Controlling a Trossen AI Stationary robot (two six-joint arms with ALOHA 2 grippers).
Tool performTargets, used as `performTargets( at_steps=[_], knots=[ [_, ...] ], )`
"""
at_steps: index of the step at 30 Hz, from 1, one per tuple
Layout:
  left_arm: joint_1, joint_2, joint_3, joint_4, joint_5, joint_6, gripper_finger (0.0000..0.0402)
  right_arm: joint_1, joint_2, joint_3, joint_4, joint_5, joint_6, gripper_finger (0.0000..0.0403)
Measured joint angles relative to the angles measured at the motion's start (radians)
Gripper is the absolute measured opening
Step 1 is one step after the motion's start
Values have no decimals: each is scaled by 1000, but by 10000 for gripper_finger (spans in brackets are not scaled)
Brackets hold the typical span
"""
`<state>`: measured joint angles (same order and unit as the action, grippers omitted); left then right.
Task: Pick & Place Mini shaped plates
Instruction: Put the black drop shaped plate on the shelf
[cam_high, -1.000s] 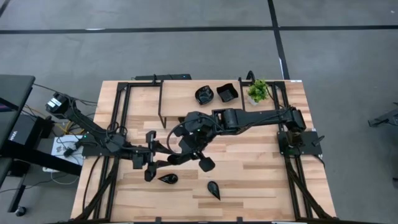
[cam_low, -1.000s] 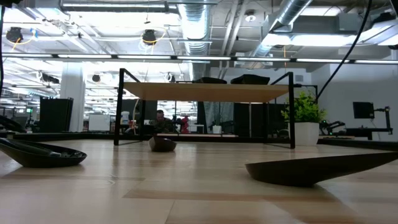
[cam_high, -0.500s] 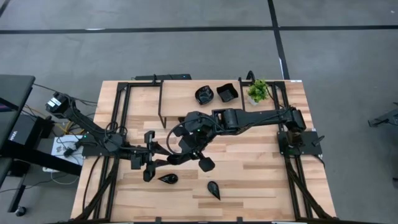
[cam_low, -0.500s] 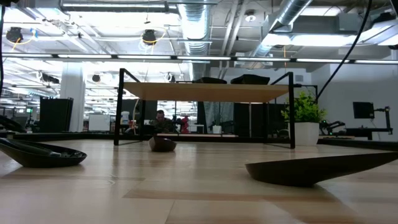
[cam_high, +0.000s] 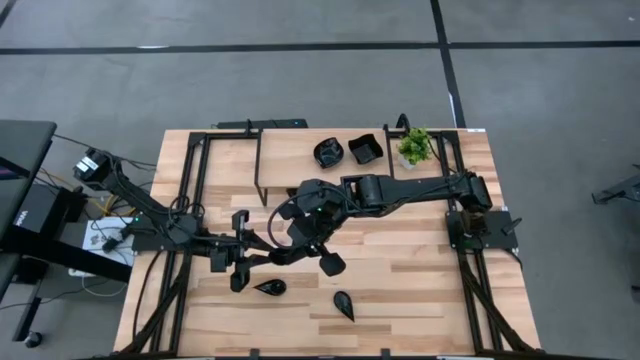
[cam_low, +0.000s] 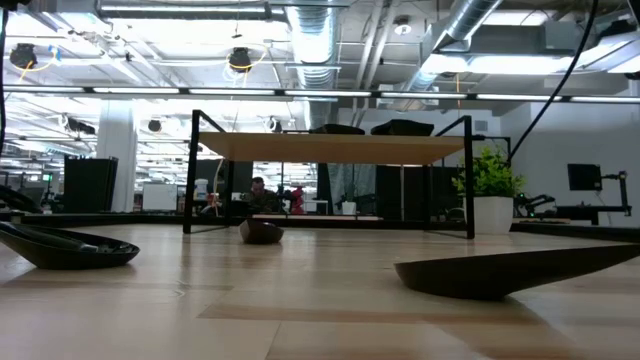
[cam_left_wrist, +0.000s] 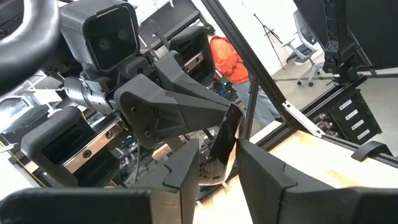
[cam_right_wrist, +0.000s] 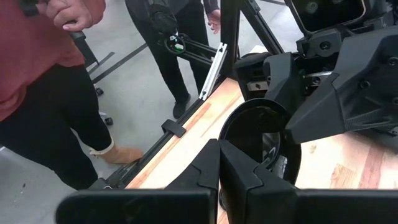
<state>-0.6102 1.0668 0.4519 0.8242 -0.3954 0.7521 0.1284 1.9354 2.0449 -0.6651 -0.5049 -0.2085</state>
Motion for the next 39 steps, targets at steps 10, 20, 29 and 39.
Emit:
performTargets(
  at_steps=[10, 20, 29, 39],
  knots=[
    [0, 0, 0, 1, 0, -1, 108, -11, 0, 0, 23, 0, 8, 1],
    [0, 0, 0, 7, 0, -1, 108, -19, 0, 0, 21, 0, 27, 1],
    [0, 0, 0, 8, 18, -1, 103, -19, 0, 0, 21, 0, 27, 1],
    [0, 0, 0, 11, 22, -1, 61, -19, 0, 0, 22, -1, 27, 1]
  ],
)
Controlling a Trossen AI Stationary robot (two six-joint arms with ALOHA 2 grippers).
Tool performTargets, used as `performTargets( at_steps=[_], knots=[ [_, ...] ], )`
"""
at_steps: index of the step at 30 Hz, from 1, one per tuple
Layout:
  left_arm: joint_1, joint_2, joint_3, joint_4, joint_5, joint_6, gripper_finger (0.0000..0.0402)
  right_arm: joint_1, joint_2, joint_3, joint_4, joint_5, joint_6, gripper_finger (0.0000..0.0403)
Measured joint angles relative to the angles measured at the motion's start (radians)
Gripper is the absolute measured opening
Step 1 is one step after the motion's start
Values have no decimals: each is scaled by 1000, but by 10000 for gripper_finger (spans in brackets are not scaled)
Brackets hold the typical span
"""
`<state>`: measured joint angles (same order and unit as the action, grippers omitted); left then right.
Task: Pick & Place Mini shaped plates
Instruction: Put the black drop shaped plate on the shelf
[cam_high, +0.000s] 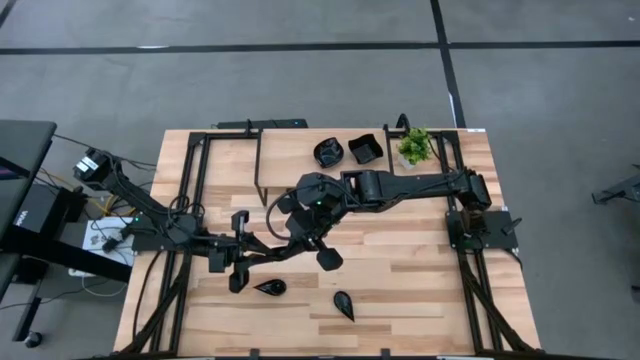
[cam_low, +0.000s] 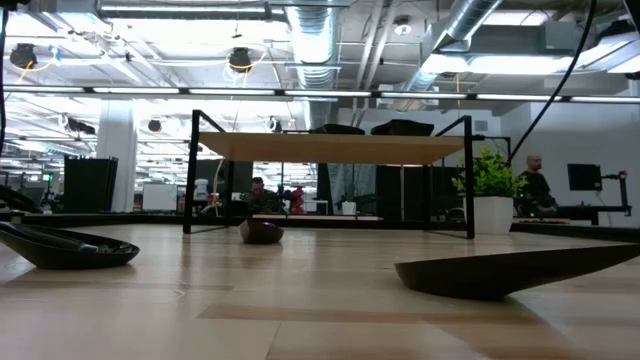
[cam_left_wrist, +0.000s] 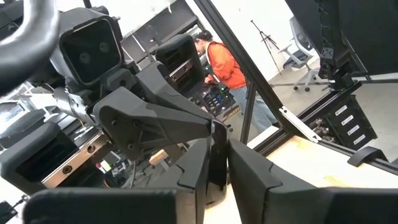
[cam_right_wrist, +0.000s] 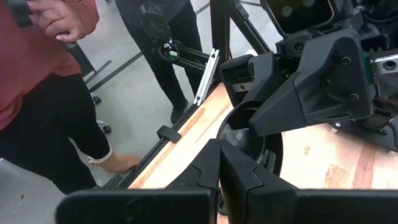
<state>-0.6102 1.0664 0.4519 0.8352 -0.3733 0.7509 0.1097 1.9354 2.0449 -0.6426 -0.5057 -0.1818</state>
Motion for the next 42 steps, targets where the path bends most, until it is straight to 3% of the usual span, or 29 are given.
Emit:
performTargets(
  at_steps=[6, 20, 32, 42],
  knots=[
    [0, 0, 0, 1, 0, 0, 53, 0, 0, 0, 1, 1, 41, 11],
    [0, 0, 0, 4, -1, 0, 51, 14, 0, 0, 1, 9, 78, 75],
    [0, 0, 0, 5, -4, 0, 51, 10, -3, 8, 19, 9, 71, 77],
    [0, 0, 0, 5, -21, 0, 50, -12, -8, 154, -101, 36, 60, 77]
  ],
)
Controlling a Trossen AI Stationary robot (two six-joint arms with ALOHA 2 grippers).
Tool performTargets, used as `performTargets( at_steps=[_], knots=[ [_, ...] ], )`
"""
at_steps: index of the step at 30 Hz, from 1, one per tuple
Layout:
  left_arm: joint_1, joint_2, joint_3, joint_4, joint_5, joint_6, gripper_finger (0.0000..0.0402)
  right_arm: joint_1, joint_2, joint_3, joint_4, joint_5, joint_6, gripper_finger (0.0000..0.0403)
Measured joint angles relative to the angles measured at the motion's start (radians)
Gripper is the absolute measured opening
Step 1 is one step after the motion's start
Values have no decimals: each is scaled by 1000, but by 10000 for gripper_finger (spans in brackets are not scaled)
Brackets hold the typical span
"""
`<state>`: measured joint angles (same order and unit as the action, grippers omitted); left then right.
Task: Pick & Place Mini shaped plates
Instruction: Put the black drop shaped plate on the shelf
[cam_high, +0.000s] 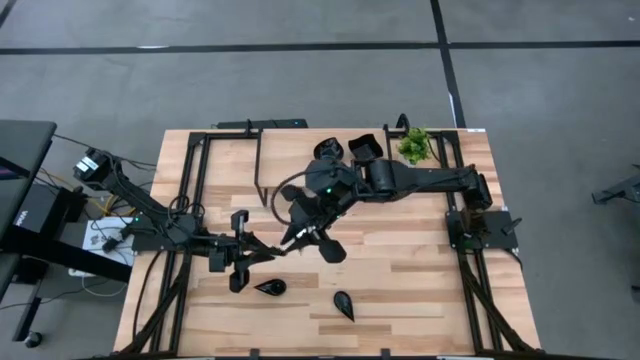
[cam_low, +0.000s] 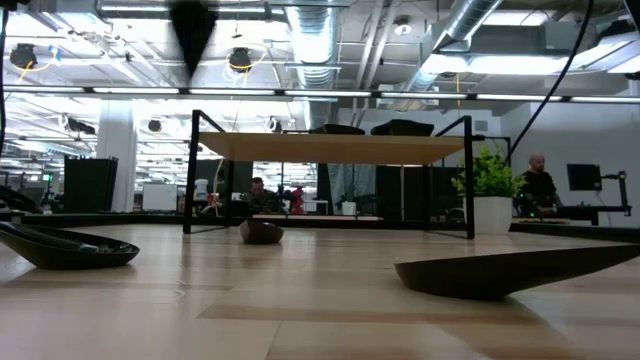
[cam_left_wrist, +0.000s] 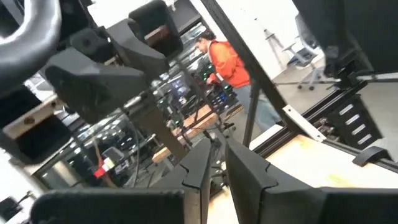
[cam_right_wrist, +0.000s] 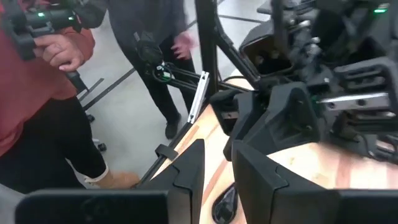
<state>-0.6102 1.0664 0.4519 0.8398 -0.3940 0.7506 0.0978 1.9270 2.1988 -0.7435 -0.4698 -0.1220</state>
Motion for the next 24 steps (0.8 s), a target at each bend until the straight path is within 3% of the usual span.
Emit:
performTargets(
  at_steps=[11, 17, 24],
  knots=[
    [0, 0, 0, -16, -129, -23, 29, -18, -2, 119, -317, 41, 38, 77],
    [0, 0, 0, -127, -239, -174, 23, -13, 9, 105, -549, 125, 70, 77],
    [-24, 0, 0, -284, -326, -424, 25, 7, 10, 48, -578, 187, 87, 77]
  ],
)
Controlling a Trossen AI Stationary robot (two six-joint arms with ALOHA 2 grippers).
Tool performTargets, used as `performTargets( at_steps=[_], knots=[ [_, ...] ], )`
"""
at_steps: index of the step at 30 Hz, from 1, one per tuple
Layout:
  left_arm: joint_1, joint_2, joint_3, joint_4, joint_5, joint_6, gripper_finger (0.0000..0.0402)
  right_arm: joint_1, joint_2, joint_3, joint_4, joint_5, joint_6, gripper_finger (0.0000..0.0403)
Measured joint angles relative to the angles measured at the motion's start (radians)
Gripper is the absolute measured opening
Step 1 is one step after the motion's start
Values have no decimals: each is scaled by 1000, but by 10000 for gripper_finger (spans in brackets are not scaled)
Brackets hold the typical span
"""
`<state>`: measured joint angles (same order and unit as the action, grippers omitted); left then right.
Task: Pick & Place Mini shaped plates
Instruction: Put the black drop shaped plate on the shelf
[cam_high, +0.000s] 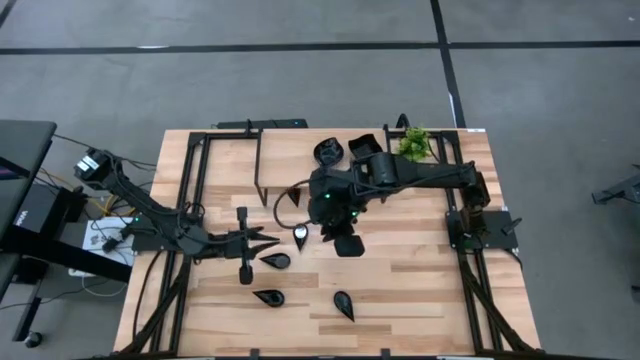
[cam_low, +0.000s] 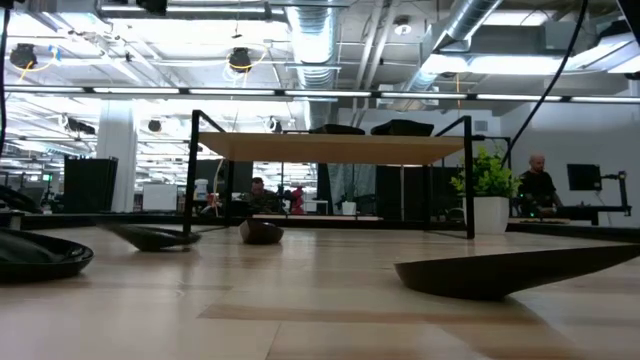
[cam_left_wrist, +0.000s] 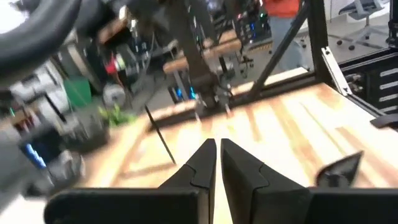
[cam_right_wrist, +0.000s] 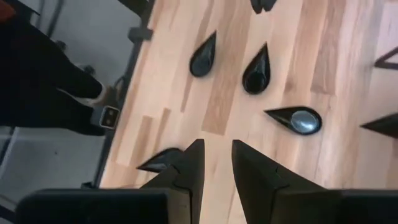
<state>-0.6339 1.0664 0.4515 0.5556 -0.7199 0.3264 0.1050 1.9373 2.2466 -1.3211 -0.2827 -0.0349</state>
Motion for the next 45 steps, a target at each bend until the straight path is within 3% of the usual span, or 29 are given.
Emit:
performTargets(
  at_steps=[4, 7, 13, 18, 22, 26, 35, 45],
  knots=[
    [-10, -8, 0, -130, -37, -262, 26, 7, 0, -39, -7, 24, 2, 77],
    [-10, -35, 0, -307, -2, -458, 26, 13, 1, -63, -11, 25, 9, 77],
    [-4, -111, 0, -620, 230, -757, 26, 19, 0, -114, -11, 23, 1, 77],
    [-4, -131, 2, -734, 426, -855, 27, 25, 0, -153, -7, 23, -19, 77],
    [-4, -112, 38, -849, 503, -839, 43, 26, -2, -204, 49, 23, -27, 77],
    [-5, -65, 64, -945, 512, -747, 75, 26, -5, -273, 158, 22, -27, 77],
    [66, 80, 66, -910, 512, -652, 135, 26, -5, -448, 301, 23, 33, 77],
    [124, 140, 66, -870, 507, -354, 143, 26, -5, -518, 305, 24, 63, 77]
  ],
)
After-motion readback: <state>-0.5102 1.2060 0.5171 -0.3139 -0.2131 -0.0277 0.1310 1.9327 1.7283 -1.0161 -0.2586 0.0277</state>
